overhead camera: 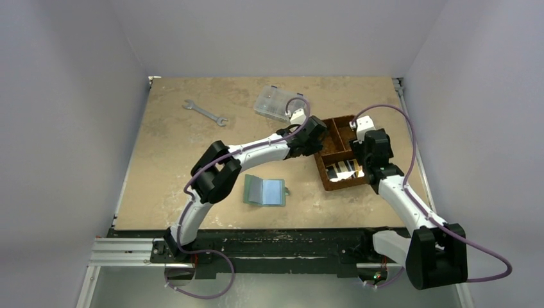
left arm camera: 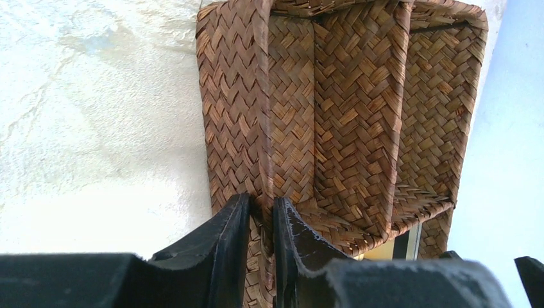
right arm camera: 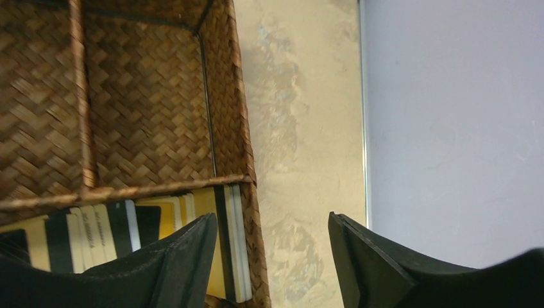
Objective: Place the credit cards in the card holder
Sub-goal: Pick up the credit card from the storage box.
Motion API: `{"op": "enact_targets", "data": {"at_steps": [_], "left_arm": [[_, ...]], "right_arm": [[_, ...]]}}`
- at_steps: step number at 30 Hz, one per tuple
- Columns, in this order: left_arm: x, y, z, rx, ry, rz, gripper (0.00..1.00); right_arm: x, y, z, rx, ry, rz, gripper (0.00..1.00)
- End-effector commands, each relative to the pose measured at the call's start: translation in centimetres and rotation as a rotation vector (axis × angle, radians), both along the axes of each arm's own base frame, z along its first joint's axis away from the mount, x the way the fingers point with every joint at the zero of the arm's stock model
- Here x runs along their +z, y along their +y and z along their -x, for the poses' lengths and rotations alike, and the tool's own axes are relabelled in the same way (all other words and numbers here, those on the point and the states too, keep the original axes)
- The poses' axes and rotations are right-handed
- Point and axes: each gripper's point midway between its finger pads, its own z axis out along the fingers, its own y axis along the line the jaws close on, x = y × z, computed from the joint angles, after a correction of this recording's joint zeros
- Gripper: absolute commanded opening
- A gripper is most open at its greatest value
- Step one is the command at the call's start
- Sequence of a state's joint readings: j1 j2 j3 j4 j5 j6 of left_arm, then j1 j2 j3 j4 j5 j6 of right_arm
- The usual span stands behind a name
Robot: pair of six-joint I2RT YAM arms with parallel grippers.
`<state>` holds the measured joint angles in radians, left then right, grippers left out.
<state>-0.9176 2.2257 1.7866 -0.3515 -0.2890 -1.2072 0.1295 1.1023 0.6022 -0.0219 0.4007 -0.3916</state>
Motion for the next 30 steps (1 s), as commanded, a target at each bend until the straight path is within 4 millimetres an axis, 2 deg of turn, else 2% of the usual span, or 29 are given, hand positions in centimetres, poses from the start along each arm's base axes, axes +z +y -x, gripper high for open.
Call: {"op": "enact_targets", "data": {"at_steps": [1,7,10,15,22,25,30], "left_arm": [[2.1,1.3,-0.3,0.019,-0.049,0.013,0.13],[1.3,1.3,-0.4,0.007,-0.022,0.029,0.02],[1.2,1.2,-0.4,0.002,-0.021,0.034,0.0],[0.8,1.0,-0.3,-0.005,-0.01,0.039,0.0],[0.6,0.8,0.0,-0.017,0.003,0.05,0.0],[0.5,0.9,0.1,-0.015,0.006,0.048,0.0],[0.5,1.1,0.1,-0.012,0.004,0.05,0.0]], "right_arm": [[0.2,1.1,0.7,0.029,0.034,-0.037,0.67],[-1.7,2.4,1.9,0.023,0.125,-0.04,0.58],[-2.4,2.7,2.0,0.026,0.143,-0.029,0.58],[-2.1,1.9,1.1,-0.017,0.108,0.015,0.5],[-3.4,1.8,0.3,-0.031,0.146,0.06,0.43],[-4.0,1.5,0.5,-0.055,0.161,0.093,0.4],[-4.5,0.7,1.6,-0.105,0.161,0.189,0.42]]}}
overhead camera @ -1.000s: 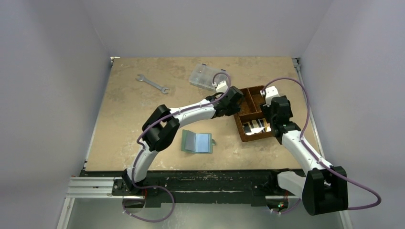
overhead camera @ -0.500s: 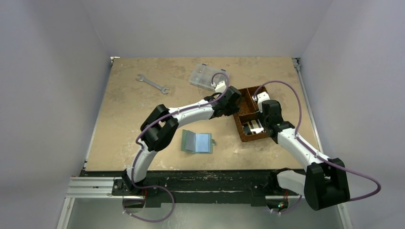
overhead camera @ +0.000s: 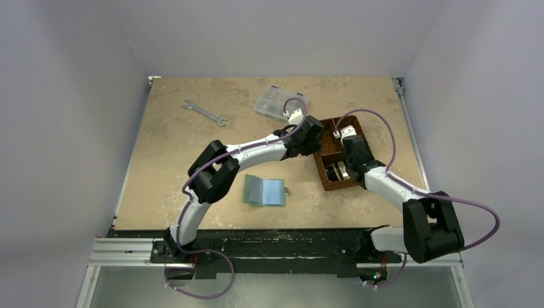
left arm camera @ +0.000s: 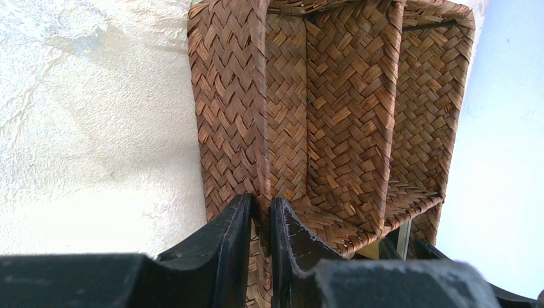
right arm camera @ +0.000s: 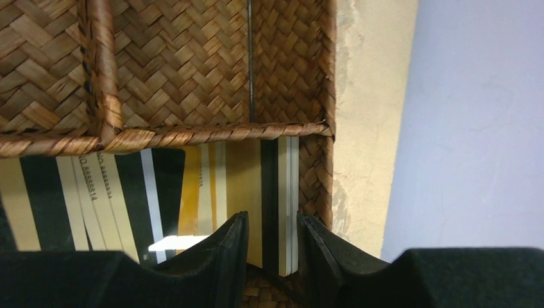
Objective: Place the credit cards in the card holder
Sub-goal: Pick up the credit card from the storage box.
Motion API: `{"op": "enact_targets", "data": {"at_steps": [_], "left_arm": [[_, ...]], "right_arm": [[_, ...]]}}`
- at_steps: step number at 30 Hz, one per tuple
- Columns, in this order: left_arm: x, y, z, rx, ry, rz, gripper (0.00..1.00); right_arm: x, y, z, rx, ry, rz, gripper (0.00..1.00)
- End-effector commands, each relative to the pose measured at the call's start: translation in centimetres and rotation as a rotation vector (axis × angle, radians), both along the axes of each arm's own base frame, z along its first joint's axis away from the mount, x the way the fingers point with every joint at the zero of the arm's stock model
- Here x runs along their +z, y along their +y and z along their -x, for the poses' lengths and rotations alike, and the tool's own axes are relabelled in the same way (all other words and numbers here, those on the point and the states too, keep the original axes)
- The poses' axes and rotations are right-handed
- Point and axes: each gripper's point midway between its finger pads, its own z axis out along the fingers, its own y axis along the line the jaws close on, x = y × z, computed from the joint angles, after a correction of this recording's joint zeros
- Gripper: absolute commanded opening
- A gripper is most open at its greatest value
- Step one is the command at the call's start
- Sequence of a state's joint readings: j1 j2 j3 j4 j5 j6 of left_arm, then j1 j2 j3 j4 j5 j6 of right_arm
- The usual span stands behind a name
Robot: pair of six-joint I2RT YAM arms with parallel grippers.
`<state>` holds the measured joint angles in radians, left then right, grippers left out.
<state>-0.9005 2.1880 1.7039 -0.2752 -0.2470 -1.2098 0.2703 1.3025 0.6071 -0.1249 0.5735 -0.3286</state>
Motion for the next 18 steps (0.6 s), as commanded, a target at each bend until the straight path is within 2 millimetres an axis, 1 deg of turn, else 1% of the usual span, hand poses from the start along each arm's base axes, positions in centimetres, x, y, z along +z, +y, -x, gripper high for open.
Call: {"op": "enact_targets", "data": {"at_steps": [1,5,7,10,13,17,18], "left_arm": [[0.5,0.6,0.1,-0.002,-0.001,0.008,0.0],[0.4,0.6,0.2,-0.005,0.002,0.007,0.0],[0.4,0.7,0.2,-0.003,0.002,0.006,0.0],[0.4,0.9,0.1,0.003,0.002,0.006,0.0],[0.5,1.1,0.1,0.01,0.001,0.011,0.0],[0.2,1.0,0.2,0.008,0.013,0.017,0.0],[0.2,1.1,0.2,0.009,0.015,0.017,0.0]], "right_arm": [[1.5,-1.1,-0.3,-0.067,-0.092,0.097,0.42],[1.5,-1.2,-0.2,-0.075,-0.1,0.112,0.47],[0.9,-0.4,-0.3,-0.056,-0.094,0.06,0.47],[0.5,-0.1,-0.4,-0.051,-0.094,0.035,0.48],[0.1,-0.5,-0.3,-0.057,-0.102,0.057,0.5],[-0.5,-0.7,-0.3,-0.06,-0.081,0.08,0.47],[-0.6,-0.7,-0.4,-0.06,-0.08,0.085,0.46]]}}
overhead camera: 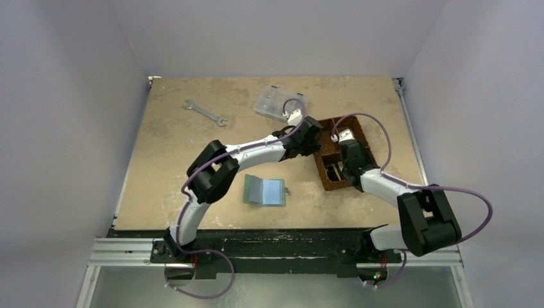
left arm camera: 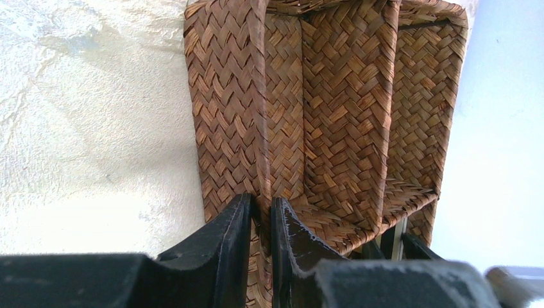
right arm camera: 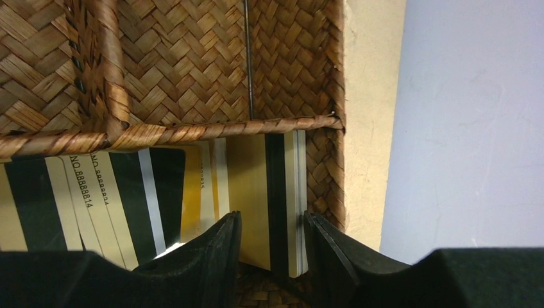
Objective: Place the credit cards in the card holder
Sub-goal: Pick up the credit card from the storage box.
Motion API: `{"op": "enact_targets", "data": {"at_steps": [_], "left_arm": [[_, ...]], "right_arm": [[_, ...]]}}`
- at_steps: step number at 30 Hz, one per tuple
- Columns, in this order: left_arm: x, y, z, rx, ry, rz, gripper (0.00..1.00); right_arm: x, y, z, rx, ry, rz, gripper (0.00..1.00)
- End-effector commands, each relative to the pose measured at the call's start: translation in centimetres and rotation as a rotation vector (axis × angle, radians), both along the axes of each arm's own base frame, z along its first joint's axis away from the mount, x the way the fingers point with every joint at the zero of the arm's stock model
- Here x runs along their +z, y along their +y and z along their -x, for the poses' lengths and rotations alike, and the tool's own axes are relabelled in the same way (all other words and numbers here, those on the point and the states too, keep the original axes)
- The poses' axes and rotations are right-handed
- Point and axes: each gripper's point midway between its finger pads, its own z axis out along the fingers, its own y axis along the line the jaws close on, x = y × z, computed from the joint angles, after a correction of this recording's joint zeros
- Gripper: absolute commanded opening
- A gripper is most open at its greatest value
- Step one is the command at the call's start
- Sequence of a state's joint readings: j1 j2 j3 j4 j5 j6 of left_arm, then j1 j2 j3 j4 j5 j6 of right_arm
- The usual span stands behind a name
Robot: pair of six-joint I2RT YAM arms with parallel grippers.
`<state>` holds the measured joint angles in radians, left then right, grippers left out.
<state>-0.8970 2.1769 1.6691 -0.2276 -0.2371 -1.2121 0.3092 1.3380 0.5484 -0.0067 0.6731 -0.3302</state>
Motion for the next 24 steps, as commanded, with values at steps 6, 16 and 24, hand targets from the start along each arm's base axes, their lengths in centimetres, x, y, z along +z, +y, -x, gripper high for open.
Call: {"op": "enact_targets", "data": {"at_steps": [6,16,24], "left_arm": [[0.2,1.6,0.2,0.019,0.024,-0.01,0.0],[-0.4,2.0,0.3,0.023,0.03,-0.022,0.0],[-0.6,1.8,0.4,0.016,0.034,-0.02,0.0]], "right_arm": [[0.4,-1.0,-0.6,-0.036,-0.038,0.066,0.37],[3.4,-2.0,-2.0,-0.072,-0.103,0.176,0.0],[6.3,-0.8,-3.2,-0.032,-0.209,0.065,0.0]]}}
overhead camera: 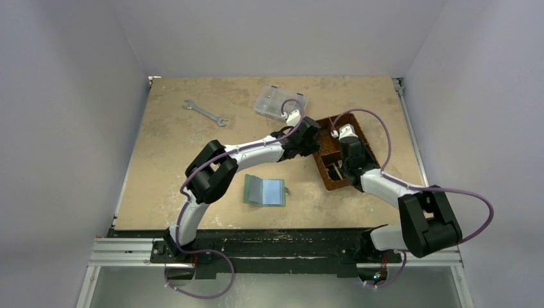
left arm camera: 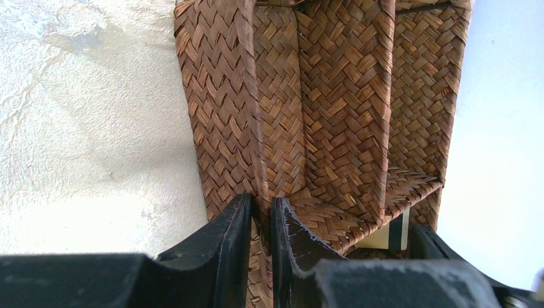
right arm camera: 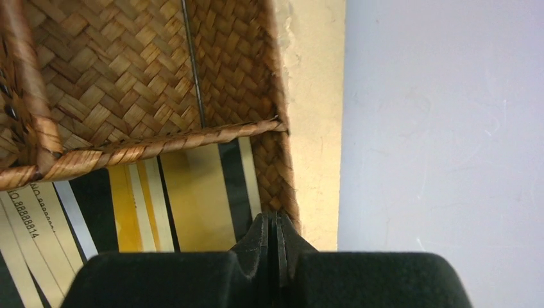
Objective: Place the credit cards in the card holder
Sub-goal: Pick up the credit card from the storage box.
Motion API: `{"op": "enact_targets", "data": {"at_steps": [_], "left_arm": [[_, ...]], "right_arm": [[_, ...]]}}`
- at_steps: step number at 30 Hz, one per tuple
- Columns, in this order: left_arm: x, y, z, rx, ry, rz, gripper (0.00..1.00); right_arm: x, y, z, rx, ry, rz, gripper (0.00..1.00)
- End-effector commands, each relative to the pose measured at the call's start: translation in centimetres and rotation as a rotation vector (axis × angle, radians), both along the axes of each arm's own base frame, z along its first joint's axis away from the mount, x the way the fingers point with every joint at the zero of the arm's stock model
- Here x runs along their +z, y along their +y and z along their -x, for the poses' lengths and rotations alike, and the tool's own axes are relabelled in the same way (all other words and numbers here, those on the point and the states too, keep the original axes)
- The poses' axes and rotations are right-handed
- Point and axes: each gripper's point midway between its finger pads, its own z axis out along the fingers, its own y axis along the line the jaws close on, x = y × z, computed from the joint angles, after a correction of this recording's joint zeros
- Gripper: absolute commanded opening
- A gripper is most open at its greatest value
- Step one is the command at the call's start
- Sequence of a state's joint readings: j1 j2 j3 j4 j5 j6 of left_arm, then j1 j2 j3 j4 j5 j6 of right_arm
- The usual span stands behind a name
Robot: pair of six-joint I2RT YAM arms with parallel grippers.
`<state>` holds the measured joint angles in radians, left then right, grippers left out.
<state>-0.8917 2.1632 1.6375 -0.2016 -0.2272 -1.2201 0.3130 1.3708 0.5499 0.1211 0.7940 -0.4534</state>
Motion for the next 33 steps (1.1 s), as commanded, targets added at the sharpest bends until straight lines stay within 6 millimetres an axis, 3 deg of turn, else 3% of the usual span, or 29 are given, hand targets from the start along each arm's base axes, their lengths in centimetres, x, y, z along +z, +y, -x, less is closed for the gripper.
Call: {"op": "enact_targets", "data": {"at_steps": [1,7,10,13,16,19,23,27,28,31,33], "left_arm": [[-0.6,1.4,0.4,0.009,0.032,-0.032,0.0],[-0.6,1.0,0.5,-0.009,0.038,-0.019,0.0],[-0.4,0.5,0.7,-0.044,0.03,0.011,0.0],[-0.1,0.3,0.8,-0.084,0.011,0.06,0.0],[0.5,0.1,0.5,-0.114,-0.024,0.086,0.0],[1.0,0.0,0.0,-0.125,-0.05,0.09,0.0],[1.6,-0.7,-0.9,-0.129,-0.079,0.093,0.0],[1.7,-1.5,-1.6,-0.14,-0.086,0.093,0.0],[1.8,-1.7,-1.4,-0.146,-0.079,0.098,0.02],[2.8,-2.3,-0.9,-0.183,-0.07,0.141,0.34],[4.3,-2.4,-0.6,-0.202,-0.083,0.16,0.48]], "right_arm": [[4.0,1.4,-2.0,0.036,-0.133,-0.12,0.0],[2.9,3.4,-0.9,0.075,-0.107,-0.296,0.0],[2.7,5.4,-0.5,0.108,-0.094,-0.434,0.0],[3.4,6.7,-0.2,0.1,-0.115,-0.547,0.09],[5.0,7.2,0.0,0.128,-0.141,-0.58,0.16],[6.3,6.2,-0.3,0.1,-0.216,-0.57,0.25],[4.9,6.9,-0.3,0.115,-0.175,-0.594,0.3],[4.9,7.0,-0.7,0.093,-0.205,-0.636,0.39],[4.9,7.0,-0.8,0.093,-0.199,-0.637,0.42],[5.0,7.3,-0.8,0.09,-0.187,-0.652,0.46],[5.6,7.8,-0.8,0.083,-0.205,-0.707,0.47]]}}
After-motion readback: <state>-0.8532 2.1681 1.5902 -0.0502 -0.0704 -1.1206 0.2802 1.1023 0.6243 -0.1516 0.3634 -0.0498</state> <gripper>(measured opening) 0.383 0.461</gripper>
